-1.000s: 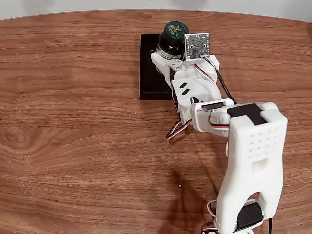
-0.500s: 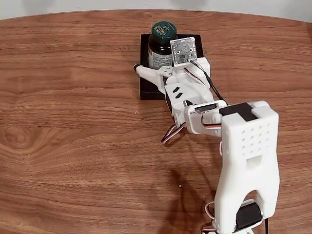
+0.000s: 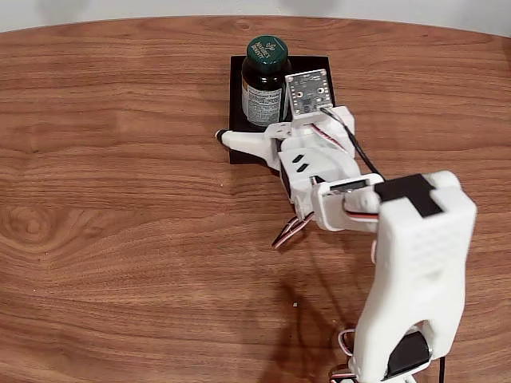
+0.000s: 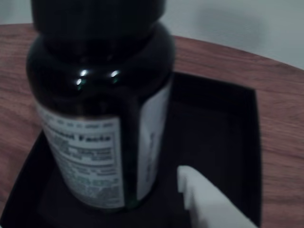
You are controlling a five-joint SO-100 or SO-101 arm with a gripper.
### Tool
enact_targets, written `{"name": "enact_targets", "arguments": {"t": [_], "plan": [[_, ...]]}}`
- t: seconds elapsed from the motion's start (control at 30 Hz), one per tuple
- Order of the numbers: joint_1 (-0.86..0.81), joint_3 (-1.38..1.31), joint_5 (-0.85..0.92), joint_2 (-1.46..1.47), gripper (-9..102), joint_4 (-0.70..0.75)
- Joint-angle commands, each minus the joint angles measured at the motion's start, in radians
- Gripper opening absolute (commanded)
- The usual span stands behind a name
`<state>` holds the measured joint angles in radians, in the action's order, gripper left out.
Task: Pick up the pill bottle and place it in the black box.
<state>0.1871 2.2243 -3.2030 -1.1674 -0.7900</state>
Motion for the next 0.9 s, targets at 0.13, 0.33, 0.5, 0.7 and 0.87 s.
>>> {"name": "enact_targets", "arguments": {"t": [0.13,0.33,0.5,0.7,0.87], "plan": [[-0.029,0.112,-0.032,-0.249,52,0.003],[-0.043,0.247,-0.038,-0.385,52,0.005],[-0.034,0.368,-0.017,-0.589,51,0.129],[-0.046,0.428,0.051,-0.917,49,0.526],[-0.055,0.5,0.054,-1.104,47,0.729]]}}
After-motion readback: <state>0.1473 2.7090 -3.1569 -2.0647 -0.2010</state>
